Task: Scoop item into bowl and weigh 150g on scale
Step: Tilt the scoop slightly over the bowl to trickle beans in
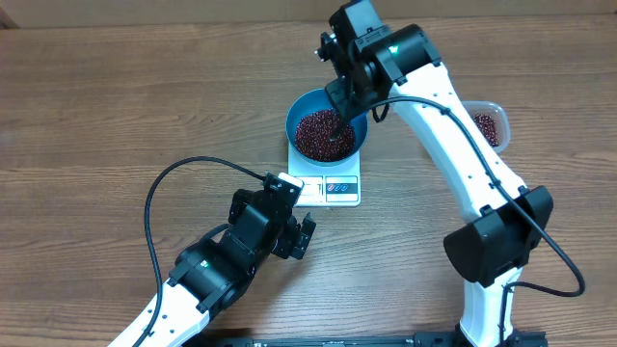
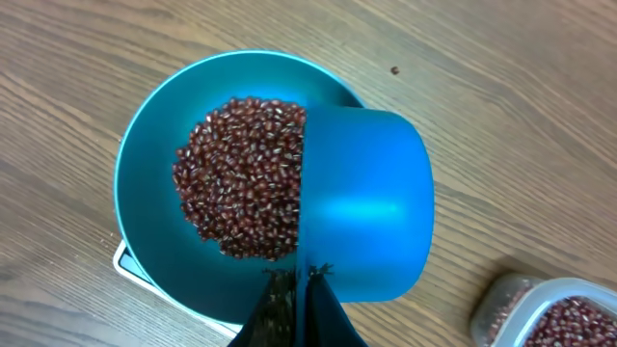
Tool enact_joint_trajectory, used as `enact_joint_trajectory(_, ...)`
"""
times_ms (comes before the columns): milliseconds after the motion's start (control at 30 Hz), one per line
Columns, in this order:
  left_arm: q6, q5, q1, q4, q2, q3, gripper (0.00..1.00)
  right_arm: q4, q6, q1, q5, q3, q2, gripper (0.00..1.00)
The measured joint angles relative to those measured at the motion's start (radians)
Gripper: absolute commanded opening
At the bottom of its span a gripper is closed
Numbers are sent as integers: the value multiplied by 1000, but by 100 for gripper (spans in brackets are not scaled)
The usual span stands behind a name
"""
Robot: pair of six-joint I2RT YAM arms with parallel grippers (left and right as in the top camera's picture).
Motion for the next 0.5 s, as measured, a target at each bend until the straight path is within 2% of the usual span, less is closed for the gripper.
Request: enact_joint_trajectory(500,0,0,0,0,0,0,100,58,0,20,0,-104,2,4)
